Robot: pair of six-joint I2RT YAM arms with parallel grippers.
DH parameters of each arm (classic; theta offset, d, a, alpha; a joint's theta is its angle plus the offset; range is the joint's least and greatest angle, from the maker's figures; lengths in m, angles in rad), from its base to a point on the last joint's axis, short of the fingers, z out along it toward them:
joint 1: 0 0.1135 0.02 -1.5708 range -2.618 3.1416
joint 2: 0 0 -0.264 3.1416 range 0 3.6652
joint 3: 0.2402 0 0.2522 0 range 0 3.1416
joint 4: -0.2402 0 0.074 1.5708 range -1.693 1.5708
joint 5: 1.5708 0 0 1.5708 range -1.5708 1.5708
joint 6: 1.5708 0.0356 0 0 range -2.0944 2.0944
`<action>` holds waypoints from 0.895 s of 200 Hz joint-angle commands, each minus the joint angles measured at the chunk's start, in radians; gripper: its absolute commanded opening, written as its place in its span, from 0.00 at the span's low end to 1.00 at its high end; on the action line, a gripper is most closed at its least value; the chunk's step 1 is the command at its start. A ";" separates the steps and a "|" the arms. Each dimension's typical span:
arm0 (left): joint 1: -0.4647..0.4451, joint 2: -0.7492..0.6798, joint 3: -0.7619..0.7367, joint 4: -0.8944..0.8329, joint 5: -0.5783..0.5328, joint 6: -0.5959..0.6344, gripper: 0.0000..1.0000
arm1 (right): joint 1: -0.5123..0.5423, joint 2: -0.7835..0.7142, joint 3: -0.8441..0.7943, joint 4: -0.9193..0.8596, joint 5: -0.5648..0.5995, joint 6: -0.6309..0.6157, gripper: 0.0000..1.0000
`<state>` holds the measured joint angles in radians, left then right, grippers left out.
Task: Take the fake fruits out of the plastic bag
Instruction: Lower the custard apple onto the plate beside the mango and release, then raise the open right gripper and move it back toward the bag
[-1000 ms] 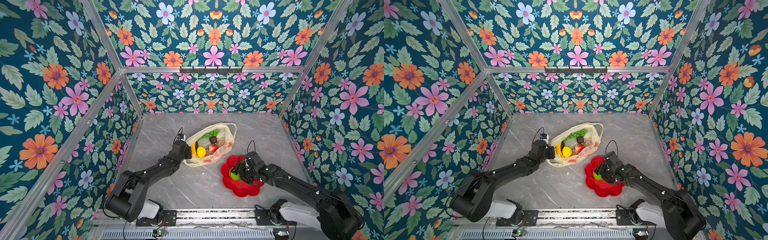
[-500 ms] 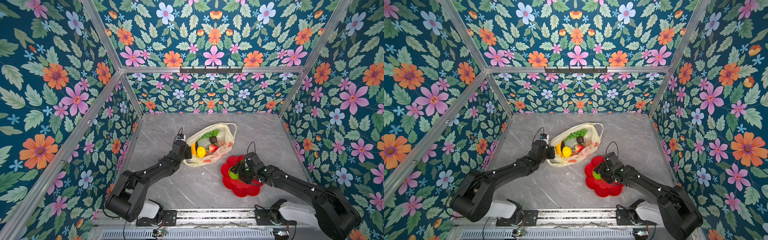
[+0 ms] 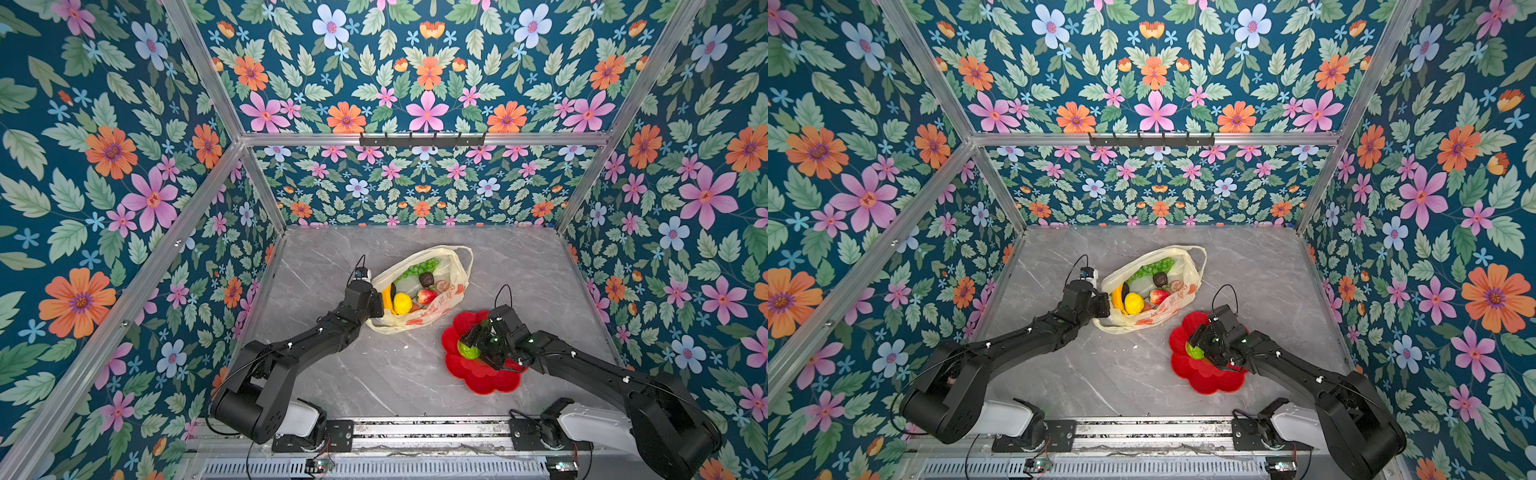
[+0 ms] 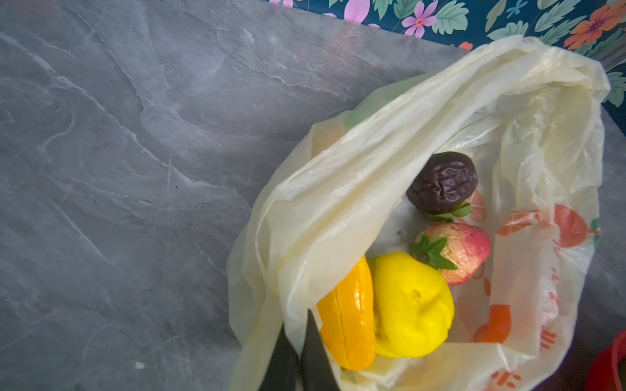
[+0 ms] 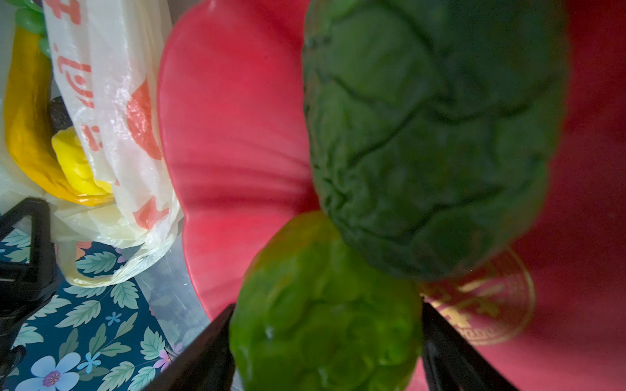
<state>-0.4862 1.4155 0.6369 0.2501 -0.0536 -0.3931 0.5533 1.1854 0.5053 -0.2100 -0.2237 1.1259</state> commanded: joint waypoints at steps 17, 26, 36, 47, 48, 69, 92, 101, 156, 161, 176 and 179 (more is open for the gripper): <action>0.000 0.000 0.003 0.004 -0.006 0.003 0.07 | -0.001 -0.016 -0.004 -0.033 0.020 0.004 0.84; 0.000 0.001 0.003 0.005 -0.006 0.003 0.08 | -0.001 -0.021 -0.004 -0.040 0.022 0.001 0.84; 0.000 0.000 0.003 0.005 -0.006 0.002 0.07 | 0.000 -0.027 -0.004 -0.052 0.025 0.002 0.85; 0.001 0.002 0.004 0.005 -0.006 0.002 0.08 | 0.000 -0.037 -0.002 -0.070 0.030 0.000 0.86; 0.000 0.002 0.003 0.005 -0.006 0.003 0.08 | 0.000 -0.037 -0.002 -0.073 0.030 0.000 0.86; 0.000 0.000 0.003 0.005 -0.005 0.002 0.08 | 0.000 -0.062 0.004 -0.120 0.047 -0.009 0.86; -0.001 -0.001 0.003 0.005 -0.005 0.002 0.08 | 0.000 -0.102 0.026 -0.192 0.082 -0.029 0.86; -0.002 -0.003 0.003 0.006 -0.002 0.002 0.08 | 0.000 -0.116 0.035 -0.213 0.094 -0.043 0.86; -0.002 -0.006 0.003 0.005 -0.003 0.001 0.07 | 0.000 -0.130 0.143 -0.349 0.160 -0.134 0.86; -0.002 -0.006 0.001 0.005 -0.004 0.002 0.08 | 0.002 -0.129 0.158 -0.367 0.169 -0.146 0.86; -0.002 -0.009 0.002 0.005 -0.005 0.002 0.08 | 0.001 -0.127 0.206 -0.396 0.189 -0.186 0.85; -0.002 -0.008 0.002 0.005 -0.005 0.002 0.07 | 0.003 -0.127 0.218 -0.397 0.191 -0.196 0.84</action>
<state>-0.4870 1.4151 0.6369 0.2501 -0.0540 -0.3935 0.5537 1.0565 0.6655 -0.5301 -0.0902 1.0153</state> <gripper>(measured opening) 0.075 0.859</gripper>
